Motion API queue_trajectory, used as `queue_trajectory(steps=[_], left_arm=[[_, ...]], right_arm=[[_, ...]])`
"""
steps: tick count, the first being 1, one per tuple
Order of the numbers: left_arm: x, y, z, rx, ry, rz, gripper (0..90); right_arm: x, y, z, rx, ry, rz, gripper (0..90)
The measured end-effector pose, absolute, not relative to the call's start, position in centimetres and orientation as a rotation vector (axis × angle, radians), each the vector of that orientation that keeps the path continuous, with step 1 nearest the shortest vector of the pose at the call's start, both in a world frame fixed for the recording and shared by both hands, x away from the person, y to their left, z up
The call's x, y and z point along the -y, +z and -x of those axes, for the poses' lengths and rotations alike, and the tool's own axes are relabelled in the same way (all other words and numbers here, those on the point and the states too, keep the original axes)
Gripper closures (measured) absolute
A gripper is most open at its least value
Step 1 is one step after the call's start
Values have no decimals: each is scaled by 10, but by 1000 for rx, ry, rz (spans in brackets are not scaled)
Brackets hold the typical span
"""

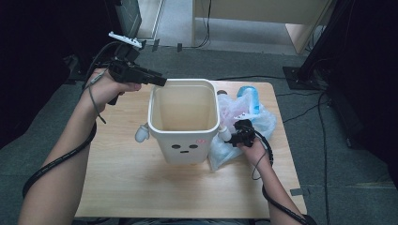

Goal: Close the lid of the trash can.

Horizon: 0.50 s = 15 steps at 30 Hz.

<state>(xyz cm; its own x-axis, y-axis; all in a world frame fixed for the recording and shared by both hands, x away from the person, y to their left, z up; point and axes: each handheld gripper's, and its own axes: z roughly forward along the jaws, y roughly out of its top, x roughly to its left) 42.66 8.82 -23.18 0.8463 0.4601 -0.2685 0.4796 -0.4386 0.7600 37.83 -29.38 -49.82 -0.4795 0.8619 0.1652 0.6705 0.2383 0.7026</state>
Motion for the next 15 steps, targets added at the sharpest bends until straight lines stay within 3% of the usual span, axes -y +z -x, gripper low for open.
queue_trajectory(steps=[15], left_arm=[[-102, -231, -420, -648, 8, -2088, 442]], right_arm=[[294, -498, -378, -2256, 1080, -1433, 209]])
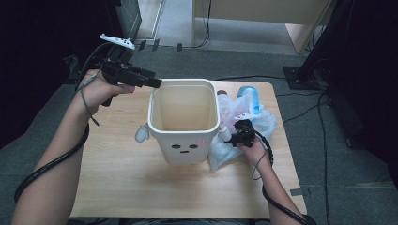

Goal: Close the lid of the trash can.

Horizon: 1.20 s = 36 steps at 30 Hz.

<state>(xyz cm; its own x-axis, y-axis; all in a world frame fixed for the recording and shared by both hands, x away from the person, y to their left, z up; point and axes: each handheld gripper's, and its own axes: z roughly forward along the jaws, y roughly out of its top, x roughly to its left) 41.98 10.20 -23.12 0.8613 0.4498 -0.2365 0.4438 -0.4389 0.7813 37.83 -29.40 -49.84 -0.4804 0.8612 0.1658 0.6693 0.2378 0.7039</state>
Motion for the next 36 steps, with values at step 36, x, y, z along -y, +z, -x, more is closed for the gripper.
queue_trajectory(steps=[36], left_arm=[[-133, -251, -408, -584, 112, -2071, 358]], right_arm=[[294, -499, -378, -2255, 1089, -1437, 208]])
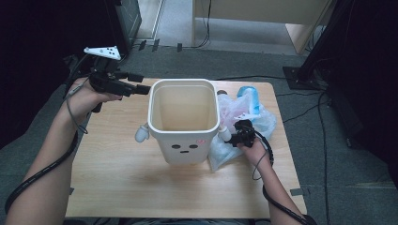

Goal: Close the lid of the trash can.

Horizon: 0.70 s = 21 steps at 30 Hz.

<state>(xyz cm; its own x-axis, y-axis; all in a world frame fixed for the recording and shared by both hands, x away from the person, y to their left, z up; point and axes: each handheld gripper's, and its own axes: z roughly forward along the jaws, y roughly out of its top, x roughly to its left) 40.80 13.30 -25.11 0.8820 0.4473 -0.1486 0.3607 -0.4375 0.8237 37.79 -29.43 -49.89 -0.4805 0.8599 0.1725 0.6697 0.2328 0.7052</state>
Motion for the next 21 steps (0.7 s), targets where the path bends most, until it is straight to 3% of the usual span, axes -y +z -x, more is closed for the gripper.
queue_trajectory(steps=[21], left_arm=[[-142, -285, -404, -585, 111, -2065, 324]], right_arm=[[294, -499, -378, -2254, 1089, -1434, 207]])
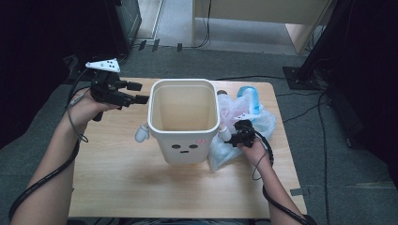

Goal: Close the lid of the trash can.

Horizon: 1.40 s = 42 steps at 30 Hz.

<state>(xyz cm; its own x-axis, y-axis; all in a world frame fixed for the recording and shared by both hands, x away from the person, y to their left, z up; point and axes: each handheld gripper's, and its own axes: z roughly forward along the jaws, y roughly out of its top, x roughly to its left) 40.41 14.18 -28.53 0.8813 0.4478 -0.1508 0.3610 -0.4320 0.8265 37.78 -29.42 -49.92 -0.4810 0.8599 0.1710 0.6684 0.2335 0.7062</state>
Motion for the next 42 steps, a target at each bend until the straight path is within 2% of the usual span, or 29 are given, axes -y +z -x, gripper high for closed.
queue_trajectory(steps=[42], left_arm=[[-159, -360, -395, -627, 78, -2027, 299]], right_arm=[[294, -499, -377, -2252, 1085, -1435, 205]])
